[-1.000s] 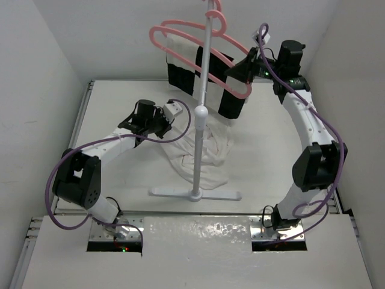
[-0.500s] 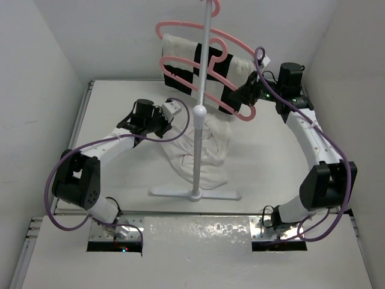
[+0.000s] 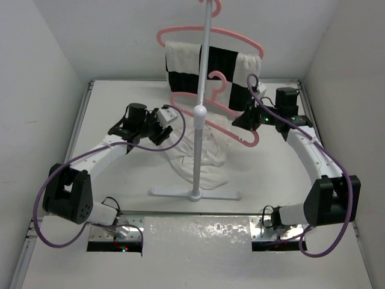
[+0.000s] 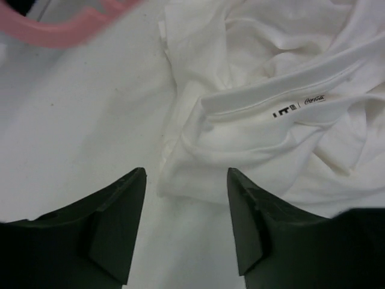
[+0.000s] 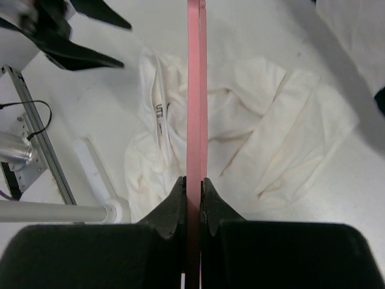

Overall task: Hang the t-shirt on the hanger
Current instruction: Pick up the hanger from the clothesline.

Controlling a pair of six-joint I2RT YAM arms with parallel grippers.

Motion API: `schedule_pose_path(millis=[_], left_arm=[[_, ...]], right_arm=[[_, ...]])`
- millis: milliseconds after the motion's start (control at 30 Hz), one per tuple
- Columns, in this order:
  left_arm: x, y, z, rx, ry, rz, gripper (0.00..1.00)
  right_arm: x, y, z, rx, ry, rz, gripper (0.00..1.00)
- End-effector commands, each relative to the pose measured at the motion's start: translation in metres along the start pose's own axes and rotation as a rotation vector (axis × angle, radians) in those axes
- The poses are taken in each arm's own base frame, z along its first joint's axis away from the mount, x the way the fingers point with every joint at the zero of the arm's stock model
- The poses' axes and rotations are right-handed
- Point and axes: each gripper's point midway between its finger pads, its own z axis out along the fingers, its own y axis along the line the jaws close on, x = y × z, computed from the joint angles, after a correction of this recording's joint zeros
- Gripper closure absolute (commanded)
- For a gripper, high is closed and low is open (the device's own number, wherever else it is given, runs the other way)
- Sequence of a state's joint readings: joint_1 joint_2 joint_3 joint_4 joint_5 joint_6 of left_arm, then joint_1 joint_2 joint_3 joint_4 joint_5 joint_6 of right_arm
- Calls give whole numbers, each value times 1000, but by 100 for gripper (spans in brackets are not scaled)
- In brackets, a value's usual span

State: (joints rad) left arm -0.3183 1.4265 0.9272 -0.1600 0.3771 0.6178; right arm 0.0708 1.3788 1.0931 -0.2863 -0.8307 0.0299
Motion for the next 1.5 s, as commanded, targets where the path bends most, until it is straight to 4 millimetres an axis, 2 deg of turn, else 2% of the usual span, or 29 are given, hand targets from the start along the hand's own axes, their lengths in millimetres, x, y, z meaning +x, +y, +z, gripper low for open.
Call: schedule_pose_path(millis=[0, 33, 67, 133, 167, 233, 267, 300, 333, 467, 567, 600, 667, 733, 767, 833, 867, 900, 1033, 1067, 1100, 1133, 1167, 1200, 1233, 1267, 1300, 1367, 1467], left_arm=[[-36, 24, -36, -70, -130, 85, 44], [-50, 29, -42, -64, -183, 100, 39], [-72, 37, -50, -78, -232, 130, 36], [-97, 34, -52, -24, -308, 172, 27], [-109, 35, -49, 5, -333, 188, 27], [-118, 17, -41, 116, -352, 236, 27], [-120, 15, -31, 147, -346, 251, 27], [-116, 7, -24, 188, -324, 254, 27], [-119, -3, -18, 235, -336, 277, 26], [-131, -3, 9, 320, -355, 246, 26], [-133, 0, 21, 362, -353, 274, 27], [-126, -8, 21, 407, -334, 295, 27], [-126, -16, 24, 468, -334, 281, 28], [-128, -17, 29, 496, -338, 269, 35], [-127, -17, 31, 505, -331, 261, 48], [-126, -16, 35, 508, -323, 263, 67], [-127, -16, 36, 510, -322, 263, 80], [-125, -16, 36, 512, -314, 256, 100], [-122, -17, 36, 519, -300, 260, 100], [-119, -20, 34, 533, -292, 258, 100], [-118, -20, 34, 536, -294, 279, 100], [-120, -20, 33, 538, -300, 292, 100], [-118, -21, 33, 548, -294, 295, 100], [-119, -21, 33, 549, -299, 312, 100], [-121, -20, 33, 550, -302, 319, 100], [-122, -20, 33, 552, -304, 322, 100], [-123, -20, 33, 556, -311, 327, 100], [-126, -19, 32, 558, -322, 328, 100], [-127, -20, 33, 569, -334, 320, 100]], right_arm=[[10, 4, -3, 5, 18, -43, 100], [17, 6, -1, -3, 29, -28, 100], [21, 13, 2, -32, 33, -23, 100], [31, 20, 6, -61, 51, -7, 100], [33, 27, 8, -84, 58, -7, 100], [40, 33, 10, -96, 65, 31, 100], [41, 39, 12, -111, 67, 26, 100], [41, 42, 12, -119, 66, 18, 100], [40, 46, 12, -127, 62, 9, 100], [37, 53, 9, -138, 58, -25, 100], [35, 54, 7, -139, 60, -59, 100], [34, 54, 7, -141, 59, -68, 100], [34, 55, 7, -155, 61, -71, 100], [35, 58, 9, -185, 68, -65, 100], [34, 59, 8, -191, 72, -62, 100], [34, 58, 9, -194, 77, -74, 100], [35, 57, 9, -192, 81, -73, 100], [34, 57, 10, -193, 80, -83, 100], [31, 50, 14, -194, 113, -92, 100], [37, 48, 13, -193, 148, -67, 100], [32, 42, 17, -187, 160, -83, 100], [30, 38, 19, -176, 173, -92, 95], [25, 32, 18, -145, 197, -102, 84], [28, 23, 22, -129, 224, -112, 50], [25, 19, 25, -113, 237, -129, 42], [12, 14, 28, -90, 232, -159, 18], [14, 3, 34, -53, 255, -169, 1], [-1, 4, 47, -62, 223, -220, 1], [-4, 3, 68, -75, 236, -286, 1]])
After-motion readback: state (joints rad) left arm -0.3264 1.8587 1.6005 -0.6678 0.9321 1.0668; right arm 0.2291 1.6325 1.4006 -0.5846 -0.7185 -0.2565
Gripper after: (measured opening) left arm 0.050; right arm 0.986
